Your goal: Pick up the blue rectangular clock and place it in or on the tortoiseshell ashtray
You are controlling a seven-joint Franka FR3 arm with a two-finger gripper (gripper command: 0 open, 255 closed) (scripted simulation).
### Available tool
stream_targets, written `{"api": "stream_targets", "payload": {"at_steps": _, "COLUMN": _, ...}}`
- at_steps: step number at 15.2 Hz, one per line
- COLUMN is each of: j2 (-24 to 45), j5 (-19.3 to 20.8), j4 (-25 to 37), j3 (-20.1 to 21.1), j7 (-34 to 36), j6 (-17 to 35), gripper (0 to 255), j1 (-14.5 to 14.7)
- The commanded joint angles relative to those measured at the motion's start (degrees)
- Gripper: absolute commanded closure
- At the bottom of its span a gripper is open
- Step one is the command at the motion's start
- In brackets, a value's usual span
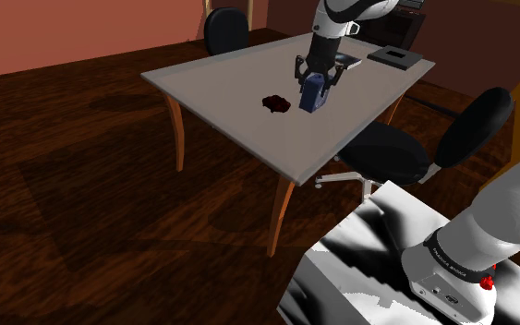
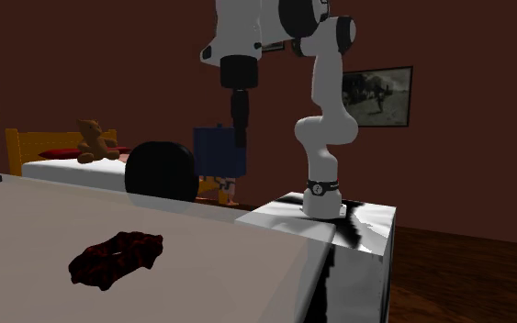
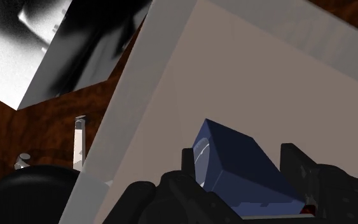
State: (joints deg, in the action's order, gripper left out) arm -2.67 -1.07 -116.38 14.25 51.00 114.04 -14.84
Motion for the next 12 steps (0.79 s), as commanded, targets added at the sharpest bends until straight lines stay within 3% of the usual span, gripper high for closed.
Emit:
{"api": "stream_targets", "payload": {"at_steps": 1, "j2": 3.91, "j5": 1.05, "j4": 5.12, "j3": 0.05, "j7": 0.44, "j6": -1.39, "gripper": 255, "j1": -0.06}}
{"api": "stream_targets", "payload": {"at_steps": 7, "j2": 18.23, "j5": 4.65, "j4": 24.69, "j3": -0.15, "j7": 1.66, "j6": -7.06, "gripper": 255, "j1": 0.82}}
{"api": "stream_targets", "payload": {"at_steps": 12, "j2": 32.57, "j5": 7.46, "j4": 46.85, "j3": -0.85, "j7": 1.91, "j6": -15.14, "gripper": 255, "j1": 3.06}}
